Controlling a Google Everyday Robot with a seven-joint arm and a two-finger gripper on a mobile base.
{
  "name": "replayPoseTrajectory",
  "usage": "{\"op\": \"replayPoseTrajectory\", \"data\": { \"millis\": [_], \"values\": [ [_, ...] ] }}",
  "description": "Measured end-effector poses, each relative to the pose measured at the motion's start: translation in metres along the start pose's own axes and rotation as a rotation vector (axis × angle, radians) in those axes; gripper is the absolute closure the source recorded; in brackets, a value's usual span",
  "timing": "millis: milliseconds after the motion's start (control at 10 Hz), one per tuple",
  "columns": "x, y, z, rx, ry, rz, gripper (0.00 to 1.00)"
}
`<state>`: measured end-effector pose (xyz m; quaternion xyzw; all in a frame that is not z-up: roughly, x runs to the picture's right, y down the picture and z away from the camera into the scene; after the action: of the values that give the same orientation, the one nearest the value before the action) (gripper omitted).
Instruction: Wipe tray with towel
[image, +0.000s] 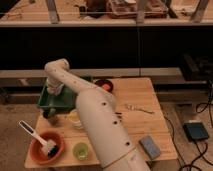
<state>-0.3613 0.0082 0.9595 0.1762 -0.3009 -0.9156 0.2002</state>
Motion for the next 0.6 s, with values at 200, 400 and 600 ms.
{"op": "replayPoseTrajectory", "data": {
  "millis": [200,400,600],
  "values": [
    [-0.005,-0.032,-0.003,0.038,0.01,-0.047,1.0],
    [-0.02,-0.054,-0.009,0.059,0.006,-0.074,1.0],
    [-0.043,-0.049,-0.023,0.038,0.0,-0.058,1.0]
  ]
}}
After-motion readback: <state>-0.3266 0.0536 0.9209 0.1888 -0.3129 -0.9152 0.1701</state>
